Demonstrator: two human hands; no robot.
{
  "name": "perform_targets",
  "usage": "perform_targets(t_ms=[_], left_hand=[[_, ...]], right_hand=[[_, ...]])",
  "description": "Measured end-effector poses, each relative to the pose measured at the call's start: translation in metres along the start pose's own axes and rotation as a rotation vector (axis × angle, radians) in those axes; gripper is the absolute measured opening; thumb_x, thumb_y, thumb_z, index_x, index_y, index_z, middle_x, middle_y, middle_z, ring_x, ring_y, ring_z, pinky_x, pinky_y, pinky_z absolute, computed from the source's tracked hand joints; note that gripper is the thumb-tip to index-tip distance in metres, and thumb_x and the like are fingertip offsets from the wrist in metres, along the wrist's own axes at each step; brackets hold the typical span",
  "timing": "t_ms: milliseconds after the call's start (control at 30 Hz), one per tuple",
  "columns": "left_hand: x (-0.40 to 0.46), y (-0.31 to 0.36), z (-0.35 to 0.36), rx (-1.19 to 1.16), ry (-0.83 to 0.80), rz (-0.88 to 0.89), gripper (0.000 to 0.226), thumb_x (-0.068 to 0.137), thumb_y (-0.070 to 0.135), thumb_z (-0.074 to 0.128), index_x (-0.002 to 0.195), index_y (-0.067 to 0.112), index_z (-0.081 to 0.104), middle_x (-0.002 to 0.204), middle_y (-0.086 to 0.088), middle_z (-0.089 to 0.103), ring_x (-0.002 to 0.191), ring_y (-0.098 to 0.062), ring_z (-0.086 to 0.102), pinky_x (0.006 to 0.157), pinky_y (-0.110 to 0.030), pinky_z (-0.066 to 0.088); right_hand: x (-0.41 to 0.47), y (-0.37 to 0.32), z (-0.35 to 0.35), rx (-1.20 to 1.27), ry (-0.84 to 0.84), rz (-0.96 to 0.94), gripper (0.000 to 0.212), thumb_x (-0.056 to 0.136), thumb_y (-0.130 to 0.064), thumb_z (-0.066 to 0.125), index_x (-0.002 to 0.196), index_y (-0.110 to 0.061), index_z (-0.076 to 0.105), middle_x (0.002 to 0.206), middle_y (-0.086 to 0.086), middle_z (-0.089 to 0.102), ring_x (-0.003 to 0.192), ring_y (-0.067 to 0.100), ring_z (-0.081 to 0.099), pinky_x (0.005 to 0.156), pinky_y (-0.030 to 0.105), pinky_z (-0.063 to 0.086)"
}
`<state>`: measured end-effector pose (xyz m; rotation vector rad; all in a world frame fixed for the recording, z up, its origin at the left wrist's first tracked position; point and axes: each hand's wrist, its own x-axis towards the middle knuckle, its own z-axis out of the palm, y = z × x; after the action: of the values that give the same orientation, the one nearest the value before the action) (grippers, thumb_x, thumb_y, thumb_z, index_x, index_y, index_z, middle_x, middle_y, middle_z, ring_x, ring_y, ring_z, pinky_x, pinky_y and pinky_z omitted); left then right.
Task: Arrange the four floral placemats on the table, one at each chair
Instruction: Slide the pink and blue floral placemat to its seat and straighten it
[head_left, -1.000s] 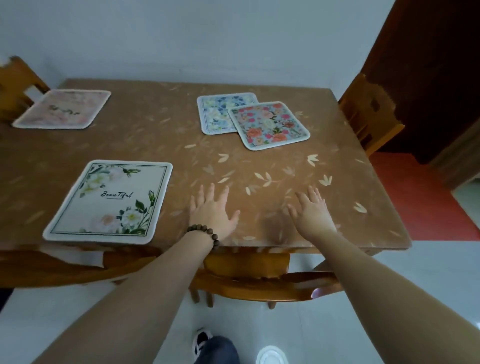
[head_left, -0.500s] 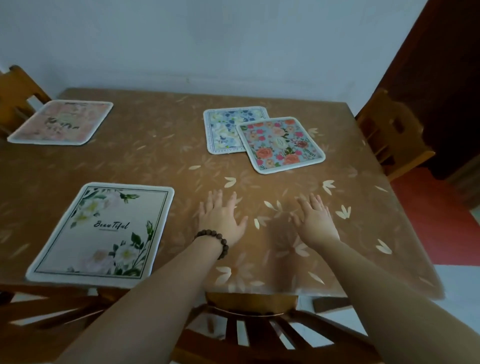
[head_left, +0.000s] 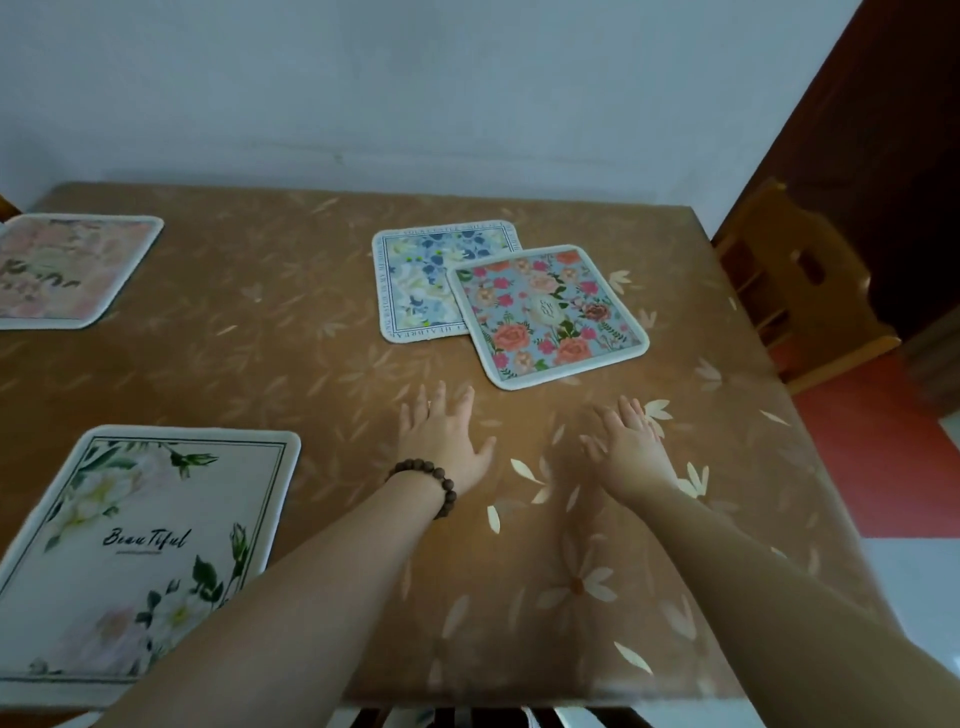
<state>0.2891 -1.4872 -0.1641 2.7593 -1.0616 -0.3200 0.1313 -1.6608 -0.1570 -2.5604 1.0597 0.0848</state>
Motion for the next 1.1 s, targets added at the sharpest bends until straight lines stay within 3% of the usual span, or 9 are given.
perform_targets(t_ms=[267,467,600,800,967,1100], left_hand=[[0.083,0.028,0.031,0.024,-0.036,0.057,0.077,0.084,0.064,0.040,0.147,0.029,0.013,0.158,-0.009,0.006,0.144,-0.029,-0.003,0.114,-0.050,0.001],[0.133,0.039,0.057,0.052,-0.103,0.107,0.088,0.081,0.072,0.038,0.149,0.031,0.002,0.158,-0.005,-0.011,0.143,-0.027,-0.014,0.115,-0.050,-0.004],[0.152,0.039,0.067,0.094,-0.062,0.162,0.085,0.083,0.072,0.036,0.150,0.026,0.009,0.158,-0.006,-0.005,0.143,-0.027,-0.010,0.115,-0.050,0.000],[0.164,0.039,0.071,0.206,-0.049,0.351,0.060,0.095,0.054,0.029,0.146,0.025,0.024,0.157,-0.007,0.014,0.143,-0.034,0.000,0.113,-0.057,0.008],[0.157,0.046,0.073,0.195,-0.078,0.410,0.044,0.102,0.025,0.025,0.145,0.014,0.026,0.156,-0.006,0.019,0.143,-0.035,0.006,0.112,-0.057,0.008],[0.159,0.047,0.067,0.127,-0.107,0.383,0.044,0.101,0.012,0.027,0.145,0.013,0.026,0.156,-0.002,0.019,0.143,-0.030,0.008,0.114,-0.052,0.008]], right_hand=[[0.094,0.019,0.011,0.029,-0.027,-0.039,0.053,0.096,-0.039,0.043,0.144,-0.023,0.028,0.159,0.009,0.010,0.146,0.023,0.000,0.118,0.042,0.005],[0.146,0.014,0.040,0.002,-0.056,-0.107,0.061,0.094,-0.048,0.043,0.147,-0.026,0.023,0.159,0.009,0.009,0.146,0.023,-0.001,0.119,0.041,0.003],[0.169,0.008,0.055,-0.043,-0.050,-0.148,0.064,0.095,-0.051,0.036,0.150,-0.027,0.014,0.159,0.010,0.002,0.146,0.022,-0.008,0.118,0.042,-0.002],[0.178,0.007,0.064,-0.080,-0.039,-0.183,0.068,0.093,-0.061,0.024,0.150,-0.029,0.006,0.159,0.010,-0.003,0.145,0.023,-0.012,0.118,0.040,-0.006],[0.174,0.017,0.059,-0.055,-0.024,-0.247,0.083,0.080,-0.077,0.023,0.149,-0.033,0.011,0.159,0.006,0.001,0.146,0.018,-0.008,0.117,0.036,-0.006],[0.178,0.028,0.054,-0.092,-0.012,-0.266,0.063,0.092,-0.057,0.037,0.148,-0.036,0.016,0.159,0.001,0.008,0.146,0.015,-0.001,0.118,0.036,-0.001]])
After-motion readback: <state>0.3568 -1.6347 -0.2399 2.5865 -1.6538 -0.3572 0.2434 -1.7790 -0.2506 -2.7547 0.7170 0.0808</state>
